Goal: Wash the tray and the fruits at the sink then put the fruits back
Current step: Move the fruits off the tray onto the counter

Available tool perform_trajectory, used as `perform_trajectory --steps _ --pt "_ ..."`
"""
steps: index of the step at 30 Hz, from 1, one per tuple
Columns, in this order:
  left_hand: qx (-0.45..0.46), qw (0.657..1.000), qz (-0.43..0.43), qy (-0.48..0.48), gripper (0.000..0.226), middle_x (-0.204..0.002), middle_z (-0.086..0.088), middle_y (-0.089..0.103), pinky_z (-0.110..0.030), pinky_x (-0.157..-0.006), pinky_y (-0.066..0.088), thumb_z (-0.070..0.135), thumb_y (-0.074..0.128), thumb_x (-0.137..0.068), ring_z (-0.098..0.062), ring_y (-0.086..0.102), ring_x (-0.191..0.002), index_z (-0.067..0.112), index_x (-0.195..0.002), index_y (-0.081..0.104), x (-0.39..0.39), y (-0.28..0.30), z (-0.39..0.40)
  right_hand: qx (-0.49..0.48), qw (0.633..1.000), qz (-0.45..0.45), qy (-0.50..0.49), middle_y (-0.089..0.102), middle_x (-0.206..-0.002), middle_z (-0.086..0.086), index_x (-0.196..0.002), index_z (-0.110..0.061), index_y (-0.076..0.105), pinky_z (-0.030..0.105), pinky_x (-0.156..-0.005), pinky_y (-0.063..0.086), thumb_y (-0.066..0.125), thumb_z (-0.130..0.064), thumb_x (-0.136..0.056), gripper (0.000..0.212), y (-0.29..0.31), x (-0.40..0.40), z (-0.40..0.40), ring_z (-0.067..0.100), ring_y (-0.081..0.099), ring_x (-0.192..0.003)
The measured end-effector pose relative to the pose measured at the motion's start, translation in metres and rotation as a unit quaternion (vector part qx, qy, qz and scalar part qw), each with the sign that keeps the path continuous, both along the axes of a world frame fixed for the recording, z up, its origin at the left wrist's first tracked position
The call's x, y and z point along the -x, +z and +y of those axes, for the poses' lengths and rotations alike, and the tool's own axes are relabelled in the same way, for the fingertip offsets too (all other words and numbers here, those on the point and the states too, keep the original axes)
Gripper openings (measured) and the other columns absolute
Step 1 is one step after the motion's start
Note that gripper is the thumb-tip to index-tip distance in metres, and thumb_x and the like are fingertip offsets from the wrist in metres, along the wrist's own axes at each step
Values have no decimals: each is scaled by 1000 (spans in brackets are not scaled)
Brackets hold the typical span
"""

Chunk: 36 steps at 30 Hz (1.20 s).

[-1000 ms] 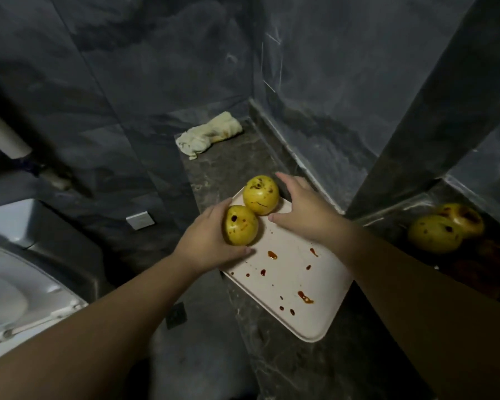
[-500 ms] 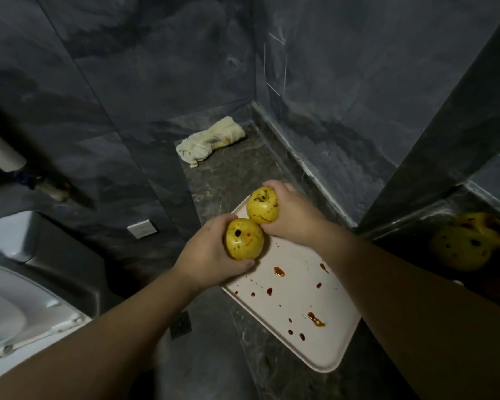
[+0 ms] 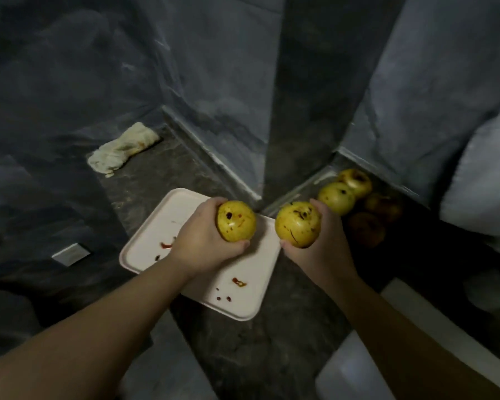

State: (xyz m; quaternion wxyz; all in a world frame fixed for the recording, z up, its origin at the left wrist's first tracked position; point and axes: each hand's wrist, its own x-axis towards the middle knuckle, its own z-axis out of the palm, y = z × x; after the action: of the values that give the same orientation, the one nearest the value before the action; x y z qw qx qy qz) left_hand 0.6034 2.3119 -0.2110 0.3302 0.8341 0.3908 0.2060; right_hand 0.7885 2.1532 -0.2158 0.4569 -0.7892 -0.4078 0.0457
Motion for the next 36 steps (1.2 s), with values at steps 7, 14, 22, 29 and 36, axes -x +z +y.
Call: perform_trajectory --steps 7,14,22,29,36 --pt "0 993 8 -117 98 -132 -3 60 -34 -100 50 43 96 -60 -21 60 -119 22 -142 48 -108 0 -40 102 992 33 -72 59 -133 7 -141 -11 52 41 -106 48 92 -25 -64 88 -4 -36 -82 24 55 -127" --pt "-16 986 48 -161 94 -135 -5 55 -30 -94 46 44 94 -62 -22 56 -123 26 -141 46 -150 -21 -46 125 987 44 -95 54 -139 4 -148 -16 44 28 -107 42 92 -28 -67 94 -23 -37 -94 21 47 -134" --pt "-25 983 70 -166 99 -139 -7 56 -43 -107 46 46 96 -62 -26 55 -129 22 -144 46 -152 -25 -42 105 982 92 -129 38 -143 3 -150 -38 31 26 -92 37 90 -35 -69 101 -38 -26 -86 22 46 -130" --pt "-48 977 114 -174 114 -146 -7 59 -46 -111 44 49 94 -64 -31 54 -136 24 -157 33 -146 -13 -44 135 982 76 -105 26 -150 2 -156 -39 23 33 -102 43 89 -39 -74 105 -30 -24 -88 25 41 -138" --pt "-53 981 150 -115 120 -158 -7 48 -43 -116 42 60 89 -67 -30 46 -143 27 -163 26 -95 -3 -33 160 985 -28 -60 17 -163 3 -155 -35 25 41 -115 36 81 -53 -79 97 6 -5 -87 25 22 -151"
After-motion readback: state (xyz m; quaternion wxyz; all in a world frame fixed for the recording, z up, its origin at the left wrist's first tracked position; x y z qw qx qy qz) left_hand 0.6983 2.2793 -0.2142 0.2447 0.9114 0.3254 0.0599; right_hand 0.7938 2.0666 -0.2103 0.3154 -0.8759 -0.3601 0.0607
